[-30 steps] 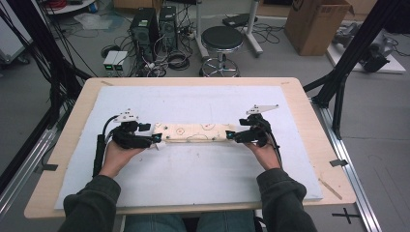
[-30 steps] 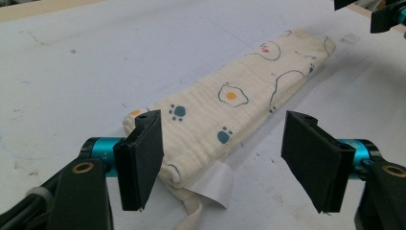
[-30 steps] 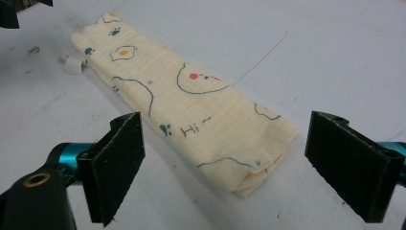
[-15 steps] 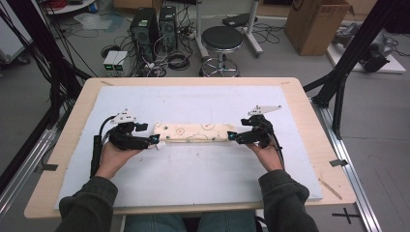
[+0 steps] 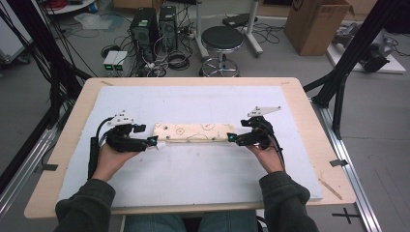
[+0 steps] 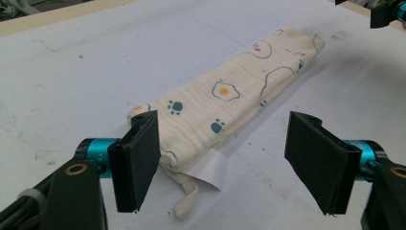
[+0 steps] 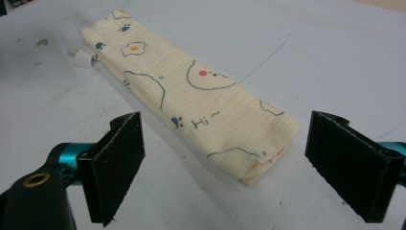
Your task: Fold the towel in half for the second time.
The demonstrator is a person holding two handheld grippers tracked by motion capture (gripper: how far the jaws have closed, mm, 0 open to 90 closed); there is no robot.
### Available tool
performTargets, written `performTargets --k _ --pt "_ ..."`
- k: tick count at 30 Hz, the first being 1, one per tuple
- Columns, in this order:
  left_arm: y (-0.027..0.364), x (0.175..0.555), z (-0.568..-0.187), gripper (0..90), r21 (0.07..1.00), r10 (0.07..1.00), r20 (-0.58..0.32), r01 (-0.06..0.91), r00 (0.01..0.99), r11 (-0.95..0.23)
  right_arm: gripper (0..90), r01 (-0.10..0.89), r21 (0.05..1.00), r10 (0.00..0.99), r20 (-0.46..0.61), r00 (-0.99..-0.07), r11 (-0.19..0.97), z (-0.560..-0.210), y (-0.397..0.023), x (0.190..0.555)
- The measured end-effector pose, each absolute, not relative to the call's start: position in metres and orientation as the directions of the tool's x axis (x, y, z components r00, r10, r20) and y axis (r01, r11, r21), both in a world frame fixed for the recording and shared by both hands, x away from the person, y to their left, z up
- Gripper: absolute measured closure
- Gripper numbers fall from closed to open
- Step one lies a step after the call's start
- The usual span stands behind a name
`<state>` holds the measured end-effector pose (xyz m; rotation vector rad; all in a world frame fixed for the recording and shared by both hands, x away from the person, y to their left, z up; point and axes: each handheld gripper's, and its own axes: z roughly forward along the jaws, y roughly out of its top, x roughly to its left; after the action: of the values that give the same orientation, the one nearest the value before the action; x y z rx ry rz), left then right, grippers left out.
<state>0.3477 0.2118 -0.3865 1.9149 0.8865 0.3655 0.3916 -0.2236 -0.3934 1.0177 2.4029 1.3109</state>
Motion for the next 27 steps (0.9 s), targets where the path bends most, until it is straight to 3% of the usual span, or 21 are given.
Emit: performTargets --k 27 --pt "0.223 0.320 -0.387 28.0 0.871 0.715 -0.105 0.412 0.692 -0.270 12.6 0.447 0.822 0.661 0.118 -0.741 0.354 -0.388 -0.237 0.368"
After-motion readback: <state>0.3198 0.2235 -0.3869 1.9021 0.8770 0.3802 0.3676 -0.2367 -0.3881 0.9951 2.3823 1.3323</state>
